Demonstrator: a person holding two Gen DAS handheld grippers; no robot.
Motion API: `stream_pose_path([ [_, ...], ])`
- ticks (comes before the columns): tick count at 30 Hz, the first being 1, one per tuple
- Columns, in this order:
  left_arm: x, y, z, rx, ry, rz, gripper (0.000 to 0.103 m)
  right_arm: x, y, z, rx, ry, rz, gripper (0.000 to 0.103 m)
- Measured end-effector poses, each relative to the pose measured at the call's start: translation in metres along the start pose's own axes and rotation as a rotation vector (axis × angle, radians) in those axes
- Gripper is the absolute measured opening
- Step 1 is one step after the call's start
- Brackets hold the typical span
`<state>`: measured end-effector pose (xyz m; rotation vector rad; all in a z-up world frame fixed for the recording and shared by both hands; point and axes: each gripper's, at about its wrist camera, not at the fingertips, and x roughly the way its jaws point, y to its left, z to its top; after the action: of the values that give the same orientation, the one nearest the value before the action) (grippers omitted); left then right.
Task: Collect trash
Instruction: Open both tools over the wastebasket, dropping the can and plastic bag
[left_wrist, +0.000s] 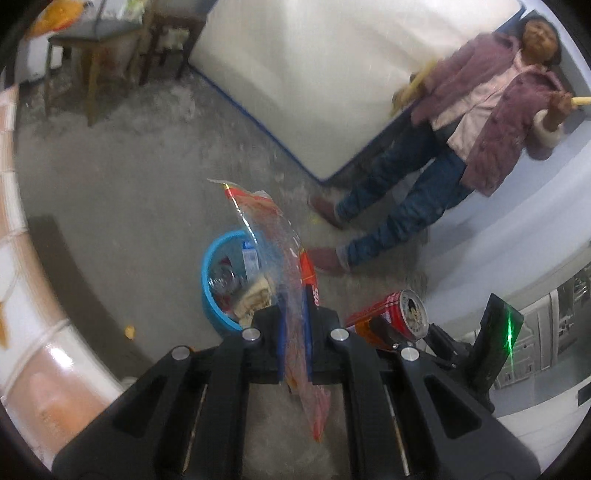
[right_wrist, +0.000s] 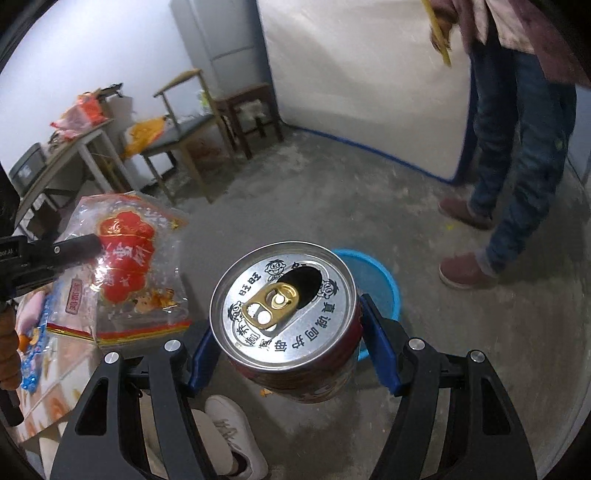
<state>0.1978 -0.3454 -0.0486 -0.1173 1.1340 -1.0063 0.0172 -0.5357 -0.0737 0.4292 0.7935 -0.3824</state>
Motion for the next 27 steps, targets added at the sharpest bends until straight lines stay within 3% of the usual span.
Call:
stream_pose_path([
  [8,0.119,-0.007,0.029,0.039,0.168,0.120,0.006,0.093,-0.047,-0.016,0.102,0.147,0.006,0.067],
  [14,0.195,0.003,0.049,0.043,0.249,0.191,0.008,0.169,-0.071,-0.015,0.157,0.221,-0.005,0.067],
  [16,0.215,0.001,0.054,0.058,0.274,0.213,0.021,0.197,-0.075,-0.016,0.171,0.250,-0.011,0.067],
  [18,0.231,0.001,0.060,0.077,0.305,0.256,0.059,0.227,-0.080,-0.022,0.183,0.305,-0.011,0.067],
  [20,0.236,0.003,0.065,0.073,0.296,0.294,0.062,0.252,-0.084,-0.030,0.193,0.362,-0.018,0.068],
  [23,0.224,0.005,0.069,0.029,0.271,0.247,0.063,0.279,-0.093,-0.042,0.204,0.414,-0.051,0.068],
  [27,0.197,0.006,0.072,0.048,0.220,0.245,0.064,0.275,-0.100,-0.049,0.240,0.407,-0.047,0.068],
])
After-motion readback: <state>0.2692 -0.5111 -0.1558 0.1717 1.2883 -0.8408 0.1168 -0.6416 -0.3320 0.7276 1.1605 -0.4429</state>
